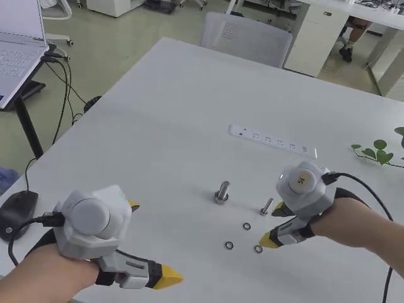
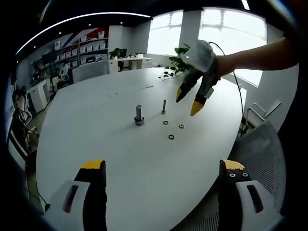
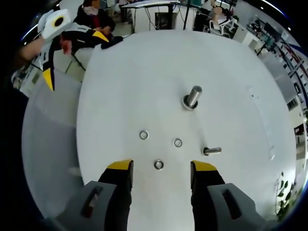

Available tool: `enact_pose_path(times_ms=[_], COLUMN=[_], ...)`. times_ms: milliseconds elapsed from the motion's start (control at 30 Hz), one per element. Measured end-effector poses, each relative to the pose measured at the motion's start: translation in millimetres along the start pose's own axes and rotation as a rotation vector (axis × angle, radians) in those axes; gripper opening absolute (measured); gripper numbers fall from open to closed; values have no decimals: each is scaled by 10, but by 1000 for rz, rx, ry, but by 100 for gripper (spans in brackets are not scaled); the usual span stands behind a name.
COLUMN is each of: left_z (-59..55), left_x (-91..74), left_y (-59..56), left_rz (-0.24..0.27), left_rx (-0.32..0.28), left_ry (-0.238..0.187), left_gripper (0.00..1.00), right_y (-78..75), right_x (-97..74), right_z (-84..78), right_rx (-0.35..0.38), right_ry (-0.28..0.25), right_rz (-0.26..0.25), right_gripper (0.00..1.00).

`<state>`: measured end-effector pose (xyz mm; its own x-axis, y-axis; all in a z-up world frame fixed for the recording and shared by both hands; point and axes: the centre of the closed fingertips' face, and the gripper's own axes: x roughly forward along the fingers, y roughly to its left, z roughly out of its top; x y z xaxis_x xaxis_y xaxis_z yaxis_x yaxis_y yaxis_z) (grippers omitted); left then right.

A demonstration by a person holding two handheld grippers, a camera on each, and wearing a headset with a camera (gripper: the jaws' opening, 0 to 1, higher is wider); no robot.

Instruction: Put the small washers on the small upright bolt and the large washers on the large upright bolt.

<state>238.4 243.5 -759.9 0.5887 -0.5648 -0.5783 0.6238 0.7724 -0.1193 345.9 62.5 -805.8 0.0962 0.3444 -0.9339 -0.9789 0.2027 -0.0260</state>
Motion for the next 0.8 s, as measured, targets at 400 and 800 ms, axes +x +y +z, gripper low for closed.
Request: enact_pose_path(times_ms=[400, 800], left_z=[67, 59], left_x=[-17, -53], left_y=[-27, 46], left_rz=[6, 27], left_rx=[26, 44], left_ry=[-20, -15], left_gripper=[93, 87], right_y=[68, 48], right_x=[119, 400], right_z=[-152, -201], right_rx=[-35, -71], right_ry=[37, 64], right_rz=[4, 11], right_gripper=[49, 46])
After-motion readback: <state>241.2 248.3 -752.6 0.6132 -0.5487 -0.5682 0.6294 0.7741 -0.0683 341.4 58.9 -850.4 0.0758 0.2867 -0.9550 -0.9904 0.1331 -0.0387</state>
